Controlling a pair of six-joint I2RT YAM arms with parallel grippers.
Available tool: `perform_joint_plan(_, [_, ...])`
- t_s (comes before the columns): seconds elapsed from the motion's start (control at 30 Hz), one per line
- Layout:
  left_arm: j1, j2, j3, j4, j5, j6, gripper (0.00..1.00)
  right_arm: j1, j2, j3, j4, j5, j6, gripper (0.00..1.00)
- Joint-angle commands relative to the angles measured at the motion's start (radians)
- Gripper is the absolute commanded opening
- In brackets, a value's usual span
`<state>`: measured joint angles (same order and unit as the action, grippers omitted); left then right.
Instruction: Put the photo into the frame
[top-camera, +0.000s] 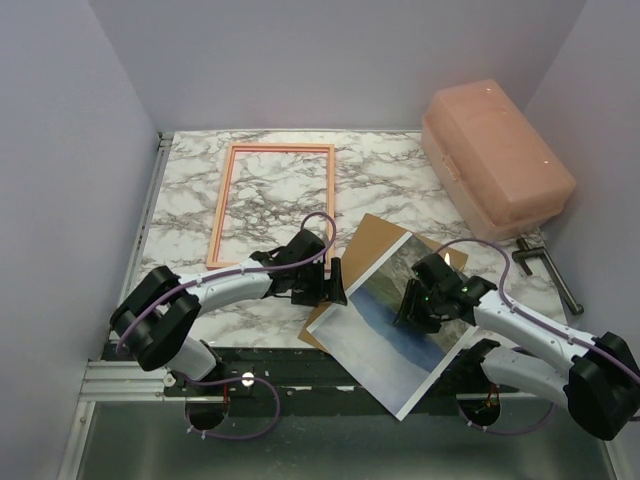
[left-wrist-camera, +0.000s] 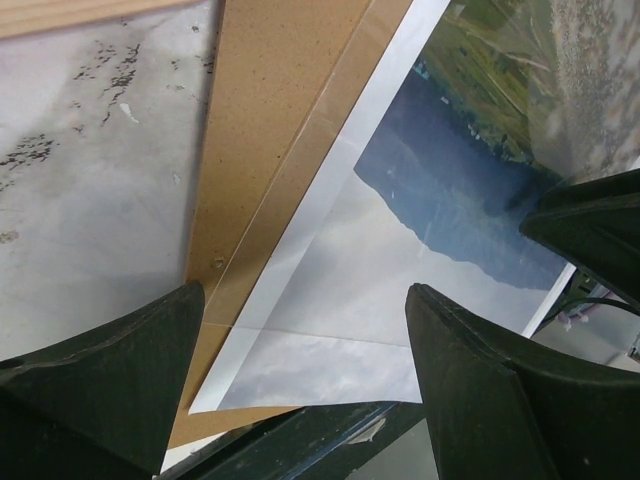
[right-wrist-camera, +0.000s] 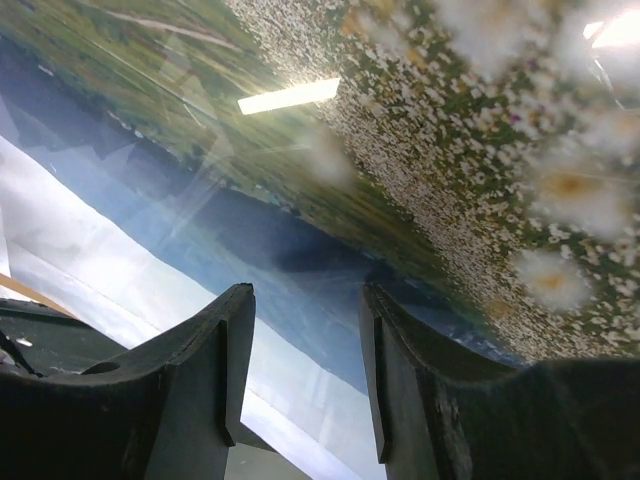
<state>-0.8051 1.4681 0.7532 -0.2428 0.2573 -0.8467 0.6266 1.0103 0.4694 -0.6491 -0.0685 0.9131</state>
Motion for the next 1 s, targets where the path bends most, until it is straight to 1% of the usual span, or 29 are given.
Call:
perform_joint_plan(0.0, [-0.012, 0.026, 0.016, -0.012, -0.006, 0.023, 0.83, -0.001, 0.069, -0.022, 0.061, -0.002, -0.016, 0.53])
perform_joint_plan(0.1, [-0.011, 0.037, 0.011, 0.004, 0.011, 0.021, 0.83, 0.0, 0.124, -0.022, 0.107, -0.043, -0.03, 0.53])
perform_joint_plan(0.2, [-0.012, 0.039, 0.001, 0.033, 0.044, 0.016, 0.8, 0.0, 0.146, -0.022, 0.125, -0.054, -0.033, 0.53])
perform_joint_plan(0.5, [-0.012, 0.006, -0.04, 0.132, 0.158, 0.017, 0.74, 0.001, 0.122, -0.034, 0.136, -0.06, -0.03, 0.54])
perform_joint_plan(0.67, [-0.012, -0.016, -0.065, 0.144, 0.181, 0.03, 0.72, 0.0, 0.117, -0.037, 0.15, -0.08, -0.039, 0.54])
perform_joint_plan(0.8, [-0.01, -0.05, -0.087, 0.1, 0.127, 0.042, 0.72, 0.0, 0.132, -0.049, 0.188, -0.121, -0.058, 0.54])
perform_joint_plan(0.97, [-0.005, -0.129, -0.127, 0.013, 0.006, 0.036, 0.73, 0.001, 0.204, -0.054, 0.272, -0.19, -0.072, 0.54])
